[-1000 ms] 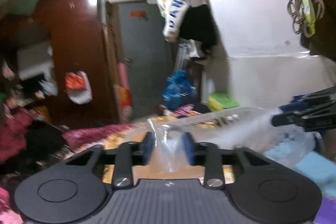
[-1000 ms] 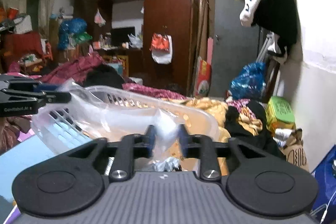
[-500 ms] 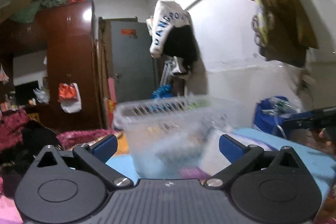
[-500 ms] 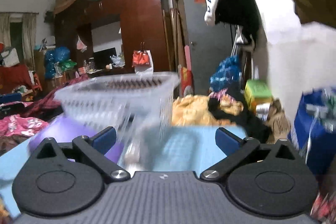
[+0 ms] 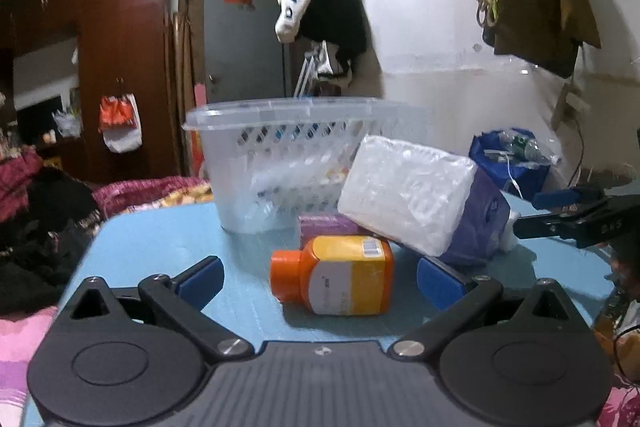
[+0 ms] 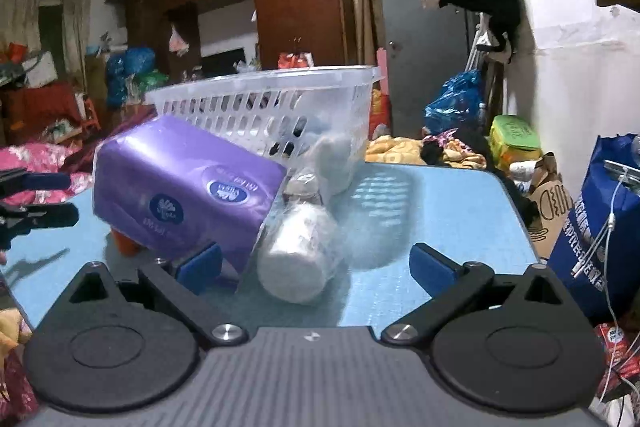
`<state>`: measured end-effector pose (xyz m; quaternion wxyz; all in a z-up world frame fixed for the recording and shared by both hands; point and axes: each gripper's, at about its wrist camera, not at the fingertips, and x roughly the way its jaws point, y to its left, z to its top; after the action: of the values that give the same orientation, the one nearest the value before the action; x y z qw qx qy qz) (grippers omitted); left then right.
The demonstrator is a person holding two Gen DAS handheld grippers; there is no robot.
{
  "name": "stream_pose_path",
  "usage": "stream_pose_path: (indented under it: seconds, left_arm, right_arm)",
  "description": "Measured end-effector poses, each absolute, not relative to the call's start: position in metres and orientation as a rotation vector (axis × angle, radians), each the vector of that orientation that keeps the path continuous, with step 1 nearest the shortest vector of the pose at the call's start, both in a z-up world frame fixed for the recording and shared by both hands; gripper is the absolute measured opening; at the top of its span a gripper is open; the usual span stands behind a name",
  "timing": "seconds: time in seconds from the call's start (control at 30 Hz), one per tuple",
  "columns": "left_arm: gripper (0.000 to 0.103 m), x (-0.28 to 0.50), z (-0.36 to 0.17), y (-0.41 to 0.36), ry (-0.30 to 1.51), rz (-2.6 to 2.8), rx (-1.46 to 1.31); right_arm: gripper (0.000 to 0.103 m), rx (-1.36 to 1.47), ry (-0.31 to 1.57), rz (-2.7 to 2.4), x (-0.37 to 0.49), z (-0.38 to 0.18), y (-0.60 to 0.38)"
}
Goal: Organize objects
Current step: 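Grasp the orange-capped pill bottle with the left gripper while the right gripper grasps the white roll, then carry the pill bottle and white roll over the basket with both grippers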
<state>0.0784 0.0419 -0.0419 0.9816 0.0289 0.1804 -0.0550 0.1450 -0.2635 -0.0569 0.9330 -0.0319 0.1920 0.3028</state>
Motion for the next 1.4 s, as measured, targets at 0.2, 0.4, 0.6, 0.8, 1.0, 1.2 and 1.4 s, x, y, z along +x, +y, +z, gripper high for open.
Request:
stream_pose_path:
  seconds: [0.2,0.4,0.6,0.8,1.0,1.2,1.4]
  left_arm:
    - [0.103,0.096,-0.049,0.033,0.432,-0.117,0.075]
    - [0.103,0.108,-0.056,0.021,0.477,-0.12,0.088]
    - [0.1,0.112,-0.055,0.016,0.492,-0.071,0.108]
    - [0.083,0.11,-0.058,0.012,0.487,-0.029,0.135]
    - [0.082,0.103,-0.056,0.013,0.457,-0.016,0.149]
    - [0.082,0.091,-0.053,0.017,0.405,-0.006,0.142]
    - [0.082,0.071,-0.045,0.032,0.318,0.026,0.12]
  right_arm:
    - [0.084,-0.12,0.422,0.64,0.144,-0.063,-0.254]
    - [0.067,-0.137,0.437,0.668,0.143,-0.067,-0.247]
    - [0.057,-0.16,0.434,0.653,0.14,-0.067,-0.241]
    - [0.048,-0.185,0.424,0.636,0.137,-0.068,-0.239]
    - [0.047,-0.168,0.414,0.631,0.135,-0.068,-0.244]
    - [0.047,-0.161,0.402,0.608,0.132,-0.067,-0.25]
    - [0.047,-0.134,0.351,0.575,0.126,-0.058,-0.263]
